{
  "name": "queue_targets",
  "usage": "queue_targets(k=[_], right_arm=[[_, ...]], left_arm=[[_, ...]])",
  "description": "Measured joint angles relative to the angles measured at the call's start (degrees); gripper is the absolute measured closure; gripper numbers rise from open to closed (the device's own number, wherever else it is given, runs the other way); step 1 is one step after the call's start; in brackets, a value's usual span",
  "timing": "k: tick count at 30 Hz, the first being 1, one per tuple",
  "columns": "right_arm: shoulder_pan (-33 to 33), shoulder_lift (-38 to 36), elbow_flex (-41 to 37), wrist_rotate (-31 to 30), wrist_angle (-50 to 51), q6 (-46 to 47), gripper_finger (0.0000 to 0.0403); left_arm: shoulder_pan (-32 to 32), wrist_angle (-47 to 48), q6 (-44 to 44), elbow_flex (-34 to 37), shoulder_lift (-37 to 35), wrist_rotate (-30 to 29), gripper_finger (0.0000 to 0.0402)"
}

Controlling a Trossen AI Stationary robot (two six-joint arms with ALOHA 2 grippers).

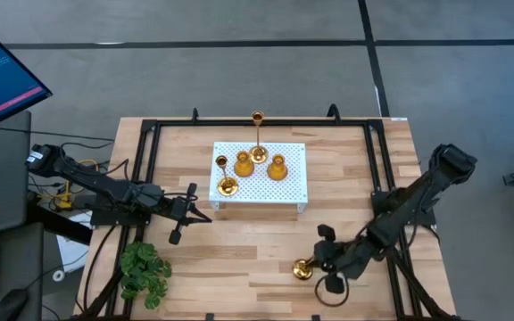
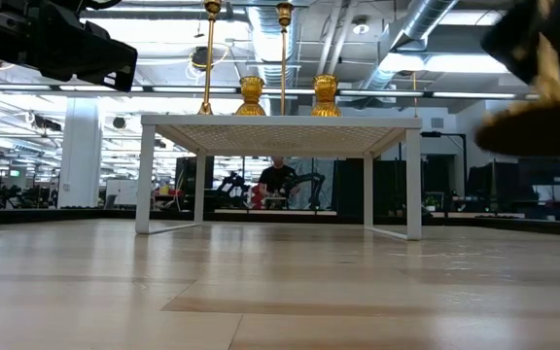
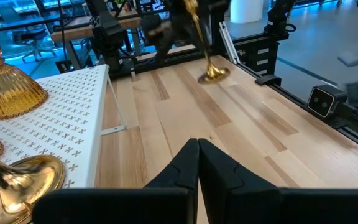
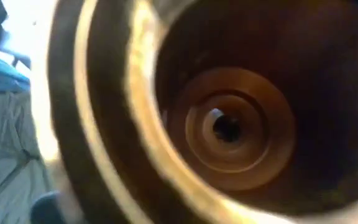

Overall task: Pick & Place candle stick holders
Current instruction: Put the gold candle holder on the shelf

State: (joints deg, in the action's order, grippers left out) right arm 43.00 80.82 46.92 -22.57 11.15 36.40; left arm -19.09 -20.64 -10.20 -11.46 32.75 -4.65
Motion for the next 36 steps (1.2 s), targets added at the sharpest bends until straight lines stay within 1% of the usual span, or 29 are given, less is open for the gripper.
queue_targets(k=[4, 8, 13, 16, 18, 22, 25, 29, 32, 36], right_arm=[[-3.68, -5.60, 0.00, 0.00, 1.56, -4.46, 0.0398], [-8.85, -11.10, 0.02, 0.29, 4.81, -8.19, 0.0400], [-16.35, -17.21, 0.01, 2.92, 8.31, -10.60, 0.0401], [-20.45, -19.75, 0.02, 3.66, 8.57, -11.52, 0.0401], [-23.25, -20.69, 0.56, 6.11, 9.39, -11.54, 0.0402], [-27.34, -19.54, 6.39, 7.19, 17.75, -11.59, 0.0402], [-29.60, -16.72, 12.49, 7.30, 23.81, -13.61, 0.0402], [-32.06, -12.63, 19.80, 7.32, 28.67, -16.04, 0.0402], [-33.50, -9.68, 22.28, 7.70, 30.28, -16.04, 0.0403], [-34.87, -6.12, 22.58, 9.19, 30.95, -17.21, 0.0403]], left_arm=[[0.00, 0.00, 0.00, 0.00, 0.00, -0.02, 0.0394], [-0.01, 0.00, 0.00, 0.00, -0.02, -0.02, 0.0394], [-0.02, 0.00, 0.00, 0.00, 0.00, -0.02, 0.0394], [-0.01, 0.01, 0.00, 0.00, 0.00, -0.02, 0.0394], [-0.01, 0.00, 0.00, 0.00, -0.01, -0.02, 0.0394], [0.00, 0.00, 0.00, 0.00, -0.02, -0.02, 0.0394], [-0.02, 0.00, 0.00, 0.00, -0.02, -0.02, 0.0394], [0.00, 0.00, 0.00, 0.00, -0.02, -0.02, 0.0394], [-0.02, 0.00, 0.00, 0.00, -0.02, -0.02, 0.0394], [0.00, 0.00, 0.00, 0.00, -0.02, -0.02, 0.0394]])
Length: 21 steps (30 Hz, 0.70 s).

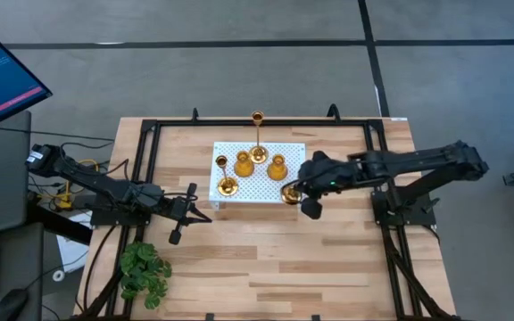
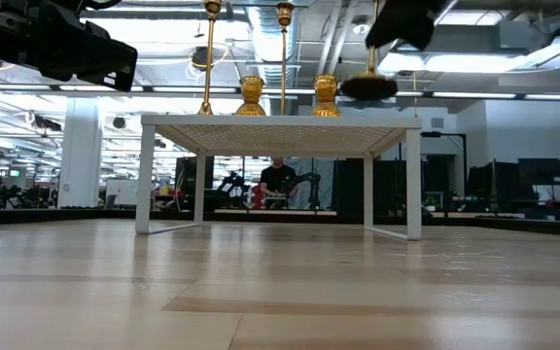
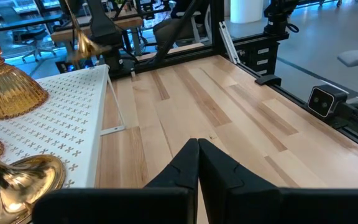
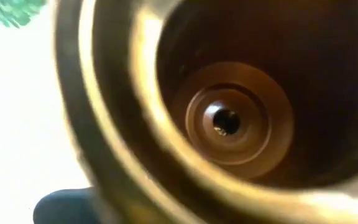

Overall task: Pick & Place candle stick holders
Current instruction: Put the gold candle holder on the shelf

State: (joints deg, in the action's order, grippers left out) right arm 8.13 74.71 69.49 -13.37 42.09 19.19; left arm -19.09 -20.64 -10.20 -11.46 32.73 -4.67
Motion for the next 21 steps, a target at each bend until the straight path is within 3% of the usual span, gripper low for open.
queue_targets(k=[9, 21], right_arm=[[-4.11, 4.93, -0.02, 0.03, -0.15, -1.77, 0.0403], [-6.04, 5.30, -0.02, 0.08, -0.03, -1.17, 0.0403]], left_arm=[[-0.01, 0.00, 0.16, 0.00, 0.00, 0.00, 0.0394], [-0.01, 0.02, 0.20, 0.00, 0.00, 0.00, 0.0394]])
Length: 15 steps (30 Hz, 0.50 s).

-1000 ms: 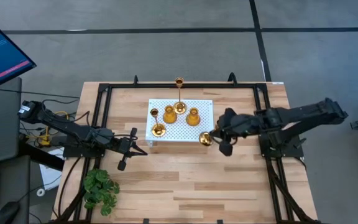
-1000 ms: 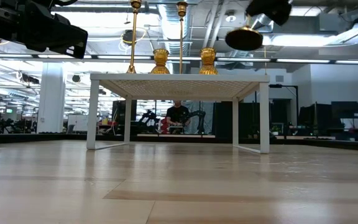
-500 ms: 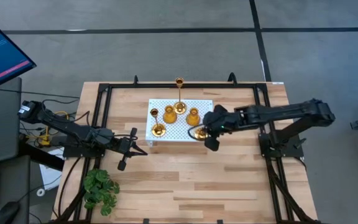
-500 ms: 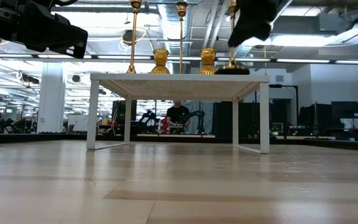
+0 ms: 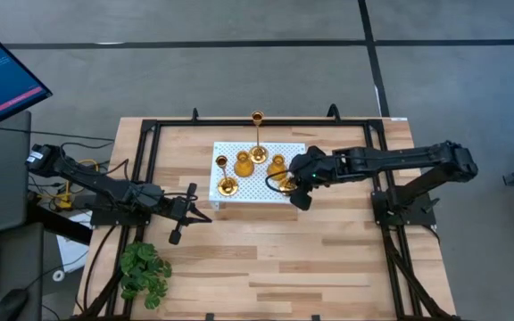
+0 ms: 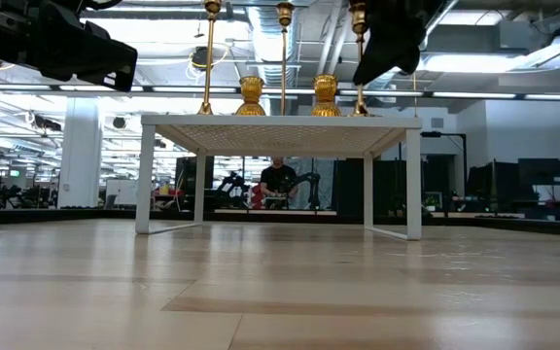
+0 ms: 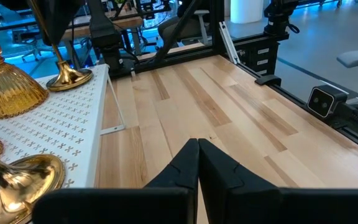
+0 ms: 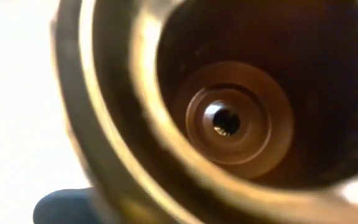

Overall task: Pick & Place candle stick holders
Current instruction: Put the gold candle holder on the shelf

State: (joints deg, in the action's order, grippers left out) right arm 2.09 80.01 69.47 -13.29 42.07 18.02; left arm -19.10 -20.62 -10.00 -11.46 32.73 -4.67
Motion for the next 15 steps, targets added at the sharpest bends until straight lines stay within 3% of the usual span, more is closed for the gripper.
queue_targets(k=[9, 15], right_arm=[[0.06, 0.00, 0.00, 1.44, -0.04, 0.02, 0.0402], [-0.02, 0.00, 0.01, 1.37, -0.05, 0.02, 0.0366]], left_arm=[[0.00, 0.00, 0.02, 0.00, 0.00, 0.00, 0.0394], [-0.01, 0.00, 0.02, 0.00, 0.00, 0.00, 0.0394]])
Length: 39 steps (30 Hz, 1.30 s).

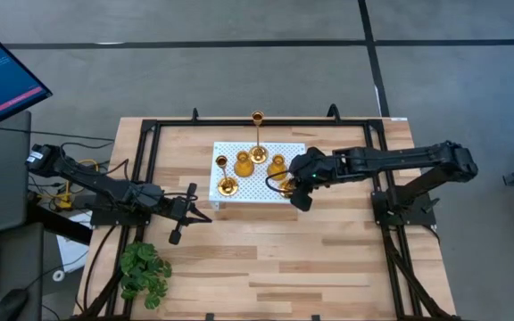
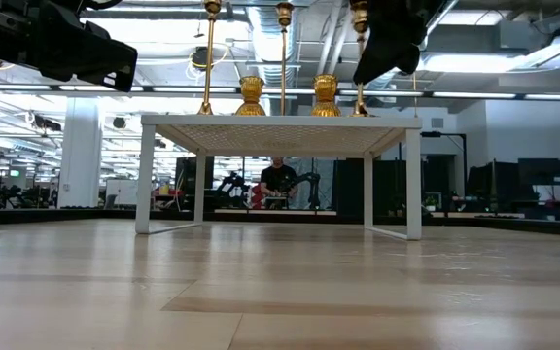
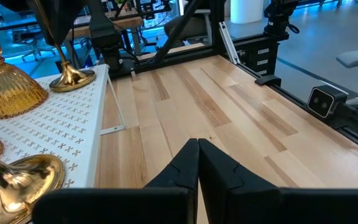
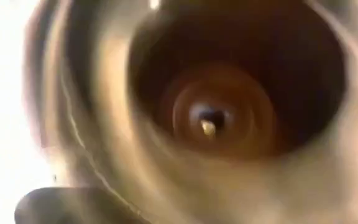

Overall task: Pick & Place candle stick holders
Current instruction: Put the gold candle holder on the shelf, then return to Home Position

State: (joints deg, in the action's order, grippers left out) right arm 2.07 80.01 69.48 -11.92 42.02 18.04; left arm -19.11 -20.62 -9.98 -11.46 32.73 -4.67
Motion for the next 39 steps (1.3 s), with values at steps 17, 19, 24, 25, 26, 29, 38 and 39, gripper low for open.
queue_targets(k=[17, 19, 24, 25, 26, 29, 38, 39], right_arm=[[0.19, -2.67, 0.14, 1.29, 3.99, -0.02, 0.0310], [0.23, -4.10, 0.04, 3.36, 5.34, -0.03, 0.0310], [1.86, -7.83, 0.08, 5.69, 7.21, 2.69, 0.0313], [2.55, -8.52, 0.08, 5.63, 7.46, 3.19, 0.0315], [3.29, -9.16, 0.08, 5.36, 8.13, 3.45, 0.0318], [6.76, -10.88, 0.05, 3.27, 9.28, 3.48, 0.0340], [19.28, -11.69, -0.23, -4.98, 9.94, 2.56, 0.0394], [20.38, -11.46, -0.23, -6.05, 9.71, 2.51, 0.0398]], left_arm=[[0.01, 0.00, 0.00, 0.00, 0.00, 0.00, 0.0394], [0.01, 0.02, 0.00, 0.00, 0.02, 0.02, 0.0394], [0.00, 0.09, 0.00, 0.00, 0.02, 0.01, 0.0394], [0.00, 0.13, 0.00, 0.00, 0.03, 0.02, 0.0394], [-0.01, 0.20, 0.00, 0.00, 0.07, 0.02, 0.0394], [-0.07, 0.17, 0.00, 0.00, 0.07, 0.02, 0.0394], [-0.07, 0.17, 0.24, 0.00, 0.07, 0.02, 0.0394], [-0.07, 0.17, 0.88, 0.00, 0.07, 0.02, 0.0394]])
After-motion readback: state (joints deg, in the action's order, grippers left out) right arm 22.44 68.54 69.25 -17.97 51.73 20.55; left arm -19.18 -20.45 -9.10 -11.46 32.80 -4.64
